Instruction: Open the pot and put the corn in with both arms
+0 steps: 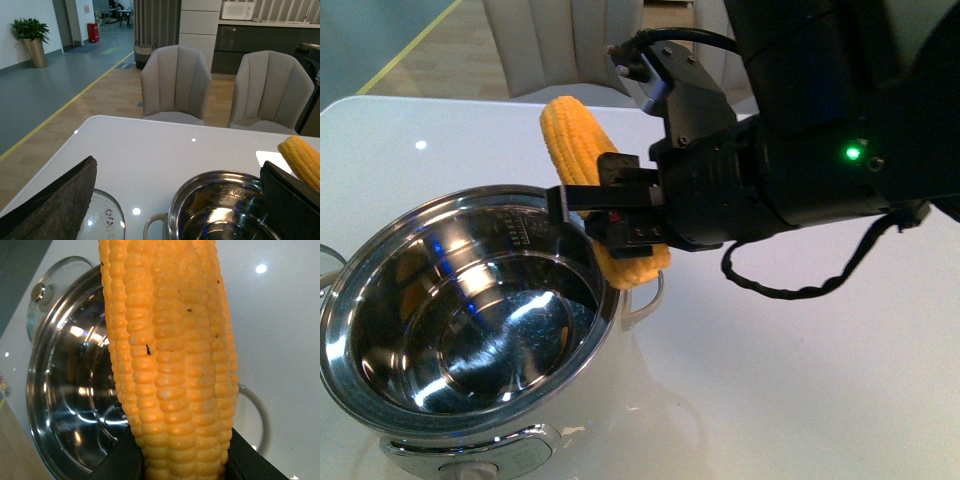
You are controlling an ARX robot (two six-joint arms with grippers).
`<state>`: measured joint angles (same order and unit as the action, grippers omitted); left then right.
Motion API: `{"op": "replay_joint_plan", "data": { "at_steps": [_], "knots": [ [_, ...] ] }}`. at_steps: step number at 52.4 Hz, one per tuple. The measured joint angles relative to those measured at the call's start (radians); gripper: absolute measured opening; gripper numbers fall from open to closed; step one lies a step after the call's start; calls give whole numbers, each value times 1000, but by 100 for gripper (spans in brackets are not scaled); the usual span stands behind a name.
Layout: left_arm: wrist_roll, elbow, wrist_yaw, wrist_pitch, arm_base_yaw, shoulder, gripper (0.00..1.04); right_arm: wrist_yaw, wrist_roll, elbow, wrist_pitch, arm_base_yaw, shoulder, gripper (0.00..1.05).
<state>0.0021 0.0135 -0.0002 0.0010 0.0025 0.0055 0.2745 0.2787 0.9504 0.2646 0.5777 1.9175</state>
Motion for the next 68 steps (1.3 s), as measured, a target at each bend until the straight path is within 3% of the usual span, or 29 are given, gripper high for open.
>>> {"op": "replay_joint_plan", "data": {
  "at_steps": [13, 53, 68],
  "knots": [
    [0, 0, 0, 0, 0, 0, 98, 7, 96, 108, -13, 51, 89, 23],
    [0, 0, 0, 0, 0, 0, 98, -14, 182, 244, -60, 130, 233, 23],
    [0, 0, 0, 0, 0, 0, 98, -15, 182, 258, -76, 135, 255, 86]
  ]
}}
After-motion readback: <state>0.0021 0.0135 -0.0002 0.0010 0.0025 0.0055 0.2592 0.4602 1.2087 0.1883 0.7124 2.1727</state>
